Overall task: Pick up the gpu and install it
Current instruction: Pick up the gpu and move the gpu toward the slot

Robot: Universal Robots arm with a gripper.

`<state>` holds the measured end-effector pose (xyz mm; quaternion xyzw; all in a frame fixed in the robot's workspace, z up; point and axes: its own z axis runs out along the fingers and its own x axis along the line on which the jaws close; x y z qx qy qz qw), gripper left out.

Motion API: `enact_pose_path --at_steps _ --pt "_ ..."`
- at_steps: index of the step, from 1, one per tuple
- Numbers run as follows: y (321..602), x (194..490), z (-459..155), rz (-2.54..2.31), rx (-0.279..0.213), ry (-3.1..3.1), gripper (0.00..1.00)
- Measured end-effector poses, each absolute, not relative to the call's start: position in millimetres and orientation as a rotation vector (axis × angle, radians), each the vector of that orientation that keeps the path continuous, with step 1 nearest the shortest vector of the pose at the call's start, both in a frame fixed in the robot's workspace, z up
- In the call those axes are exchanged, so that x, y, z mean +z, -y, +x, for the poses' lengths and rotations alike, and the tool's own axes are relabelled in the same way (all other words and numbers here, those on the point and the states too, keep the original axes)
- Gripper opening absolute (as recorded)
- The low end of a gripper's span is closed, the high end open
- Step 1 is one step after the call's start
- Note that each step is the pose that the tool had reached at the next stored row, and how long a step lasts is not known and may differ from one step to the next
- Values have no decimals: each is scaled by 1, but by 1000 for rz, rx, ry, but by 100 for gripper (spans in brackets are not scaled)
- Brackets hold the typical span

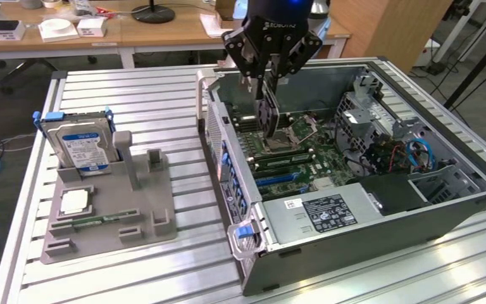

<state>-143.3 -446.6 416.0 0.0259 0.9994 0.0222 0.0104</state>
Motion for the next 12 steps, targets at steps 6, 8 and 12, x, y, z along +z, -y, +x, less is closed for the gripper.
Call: enact_pose_path --at_steps 6,8,12 --pt "447 416 -136 81 69 -3119 26" --pt "447 416 -134 81 69 -3119 26" --pt "447 416 -129 81 69 -3119 26"
